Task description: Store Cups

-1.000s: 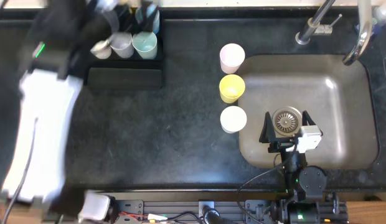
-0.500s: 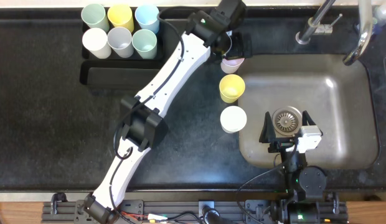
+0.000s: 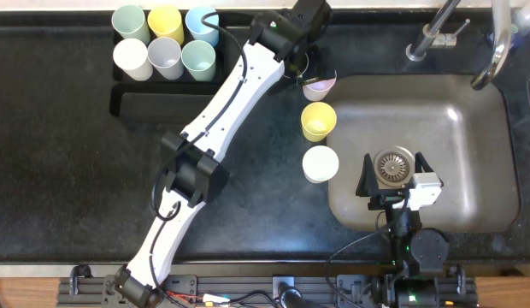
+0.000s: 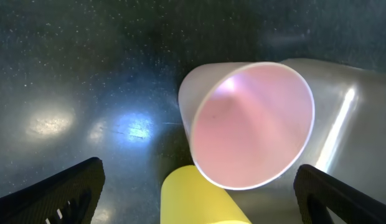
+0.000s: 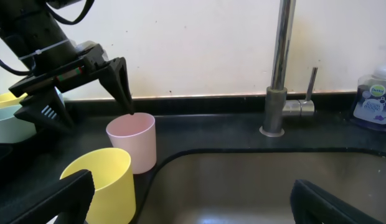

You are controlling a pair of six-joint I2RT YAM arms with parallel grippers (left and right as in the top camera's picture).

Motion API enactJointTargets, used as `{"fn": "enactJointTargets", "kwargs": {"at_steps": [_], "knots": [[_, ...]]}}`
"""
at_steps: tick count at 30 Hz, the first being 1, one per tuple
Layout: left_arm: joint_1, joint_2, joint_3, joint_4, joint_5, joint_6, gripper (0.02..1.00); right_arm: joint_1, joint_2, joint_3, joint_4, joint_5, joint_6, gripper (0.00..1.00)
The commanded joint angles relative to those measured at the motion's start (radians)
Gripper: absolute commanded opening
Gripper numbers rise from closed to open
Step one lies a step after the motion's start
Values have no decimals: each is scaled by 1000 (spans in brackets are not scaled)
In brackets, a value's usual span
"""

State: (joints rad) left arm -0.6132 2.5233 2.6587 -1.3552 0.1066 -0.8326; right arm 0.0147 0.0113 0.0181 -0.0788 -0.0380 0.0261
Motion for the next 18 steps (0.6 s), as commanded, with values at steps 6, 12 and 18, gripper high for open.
{"fn": "enactJointTargets", "kwargs": {"at_steps": [6, 12, 18], "knots": [[23, 31, 19, -17, -31, -40, 998, 5, -8, -14, 5, -6, 3, 998], [23, 63, 19, -17, -29, -40, 1000, 5, -8, -14, 5, -6, 3, 998], [23, 71, 19, -16, -35, -40, 998, 5, -8, -14, 5, -6, 3, 998]]}}
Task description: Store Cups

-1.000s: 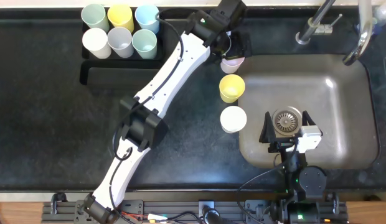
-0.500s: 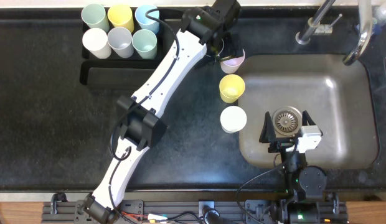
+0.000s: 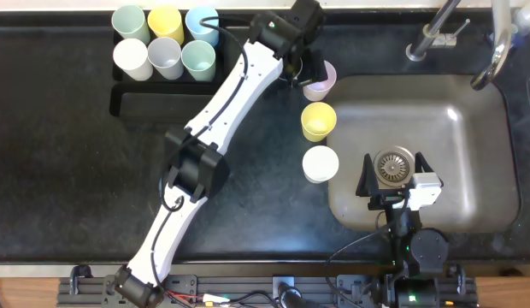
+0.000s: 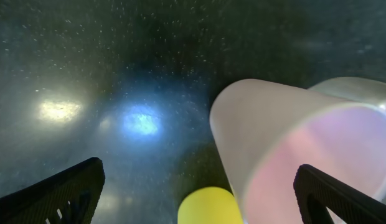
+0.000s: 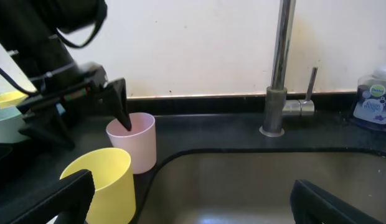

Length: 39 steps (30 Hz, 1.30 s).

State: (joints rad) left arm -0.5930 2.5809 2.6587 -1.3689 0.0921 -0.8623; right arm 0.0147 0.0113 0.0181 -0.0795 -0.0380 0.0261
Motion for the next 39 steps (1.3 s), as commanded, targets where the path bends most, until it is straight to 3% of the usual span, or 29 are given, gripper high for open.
{"fn": "enactJointTargets", "kwargs": {"at_steps": [1, 3, 4, 5, 6, 7, 19, 26, 32, 39], "knots": [[3, 13, 19, -2, -24, -11, 998, 5, -8, -14, 6, -6, 3, 998], [3, 13, 19, -2, -28, -12, 956, 5, -8, -14, 6, -6, 3, 998], [3, 14, 19, -2, -29, -12, 768, 5, -8, -14, 6, -6, 3, 998], [3, 14, 19, -2, -32, -11, 413, 5, -8, -14, 6, -6, 3, 996], [3, 14, 19, -2, -37, -11, 137, 5, -8, -13, 6, -6, 3, 998], [3, 13, 19, -1, -43, -11, 36, 5, -8, -14, 6, -6, 3, 996], [59, -192, 20, -29, -178, -10, 36, 5, -8, -13, 6, -6, 3, 996], [256, -489, -10, -305, -220, -11, 36, 5, -8, -14, 6, -6, 3, 998], [539, -740, -389, -278, -230, -7, 36, 5, -8, -14, 6, -6, 3, 998], [779, -906, -956, 56, -84, -6, 36, 5, -8, -14, 6, -6, 3, 998]]}}
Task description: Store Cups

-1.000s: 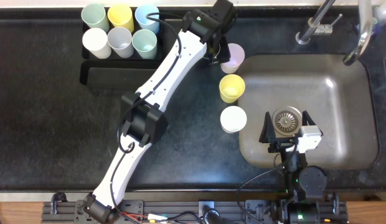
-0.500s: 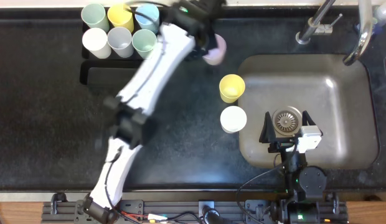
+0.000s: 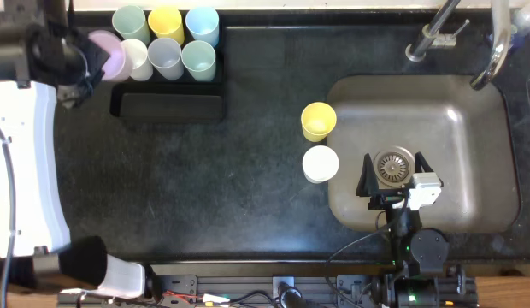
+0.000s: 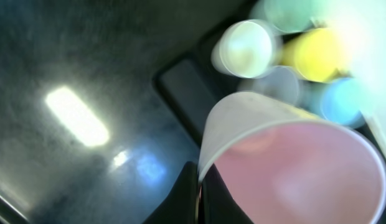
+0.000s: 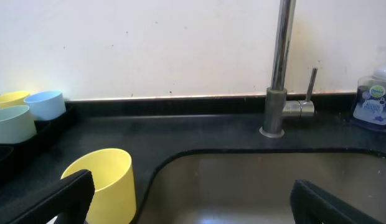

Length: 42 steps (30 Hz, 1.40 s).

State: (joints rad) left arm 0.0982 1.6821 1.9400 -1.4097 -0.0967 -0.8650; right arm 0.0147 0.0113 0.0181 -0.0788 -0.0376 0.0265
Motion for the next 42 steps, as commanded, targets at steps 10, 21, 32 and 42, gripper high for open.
{"fn": "enactJointTargets", "kwargs": {"at_steps": [10, 21, 32, 42], "knots": [[143, 60, -346, 235, 140, 0, 38, 5, -8, -14, 5, -6, 3, 998], [142, 152, -346, 291, 113, -8, 38, 5, -8, -14, 5, -6, 3, 998], [137, 201, -346, 335, 96, -8, 38, 5, -8, -14, 5, -6, 3, 998], [96, 252, -346, 362, 53, -7, 80, 5, -8, -14, 5, -6, 3, 998]]}}
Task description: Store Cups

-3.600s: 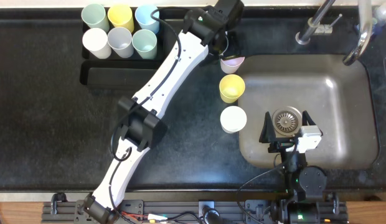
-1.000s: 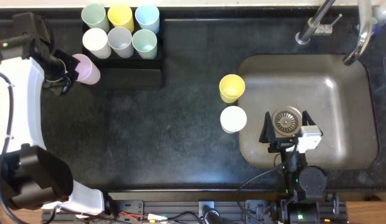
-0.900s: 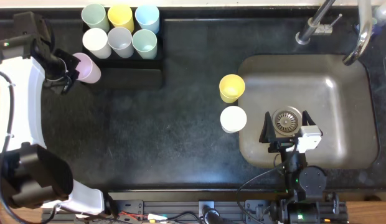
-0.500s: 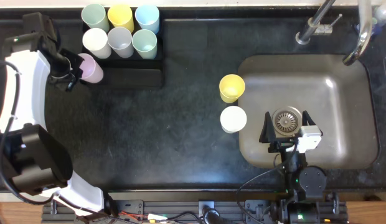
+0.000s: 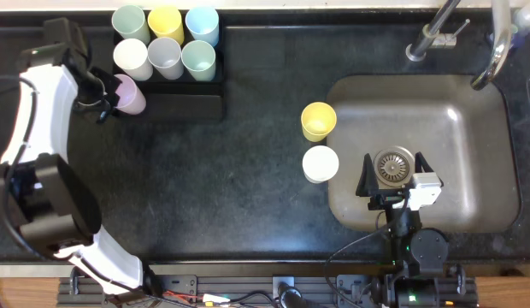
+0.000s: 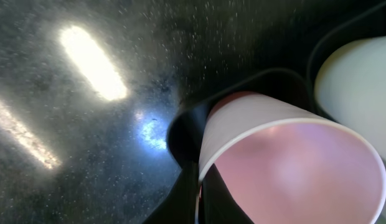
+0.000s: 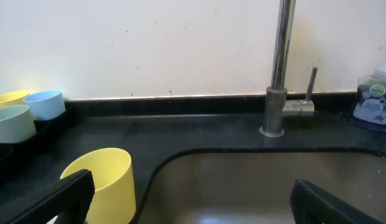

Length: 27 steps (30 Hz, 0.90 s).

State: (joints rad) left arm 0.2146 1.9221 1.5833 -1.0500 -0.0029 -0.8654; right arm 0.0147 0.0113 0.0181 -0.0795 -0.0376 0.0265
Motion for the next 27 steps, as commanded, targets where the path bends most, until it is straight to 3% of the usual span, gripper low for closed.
{"fn": "enactJointTargets", "kwargs": {"at_steps": [1, 2, 3, 4, 18, 23, 27], "knots": [[-24, 12, 10, 2, -44, -6, 141, 5, -8, -14, 6, -6, 3, 998], [-25, 12, 10, 2, -48, -6, 292, 5, -8, -14, 6, -6, 3, 998], [-25, 12, 10, 2, -48, -6, 540, 5, -8, -14, 6, -6, 3, 998], [-25, 12, 10, 2, -48, -6, 998, 5, -8, -14, 6, -6, 3, 998], [-85, -192, 16, -10, 28, 10, 998, 5, -8, -14, 6, -6, 3, 998], [-301, -328, 16, 46, 3, 124, 998, 5, -8, -14, 6, -6, 3, 998], [-587, -324, 14, 95, -154, 125, 998, 5, -8, -13, 6, -6, 3, 998]]}}
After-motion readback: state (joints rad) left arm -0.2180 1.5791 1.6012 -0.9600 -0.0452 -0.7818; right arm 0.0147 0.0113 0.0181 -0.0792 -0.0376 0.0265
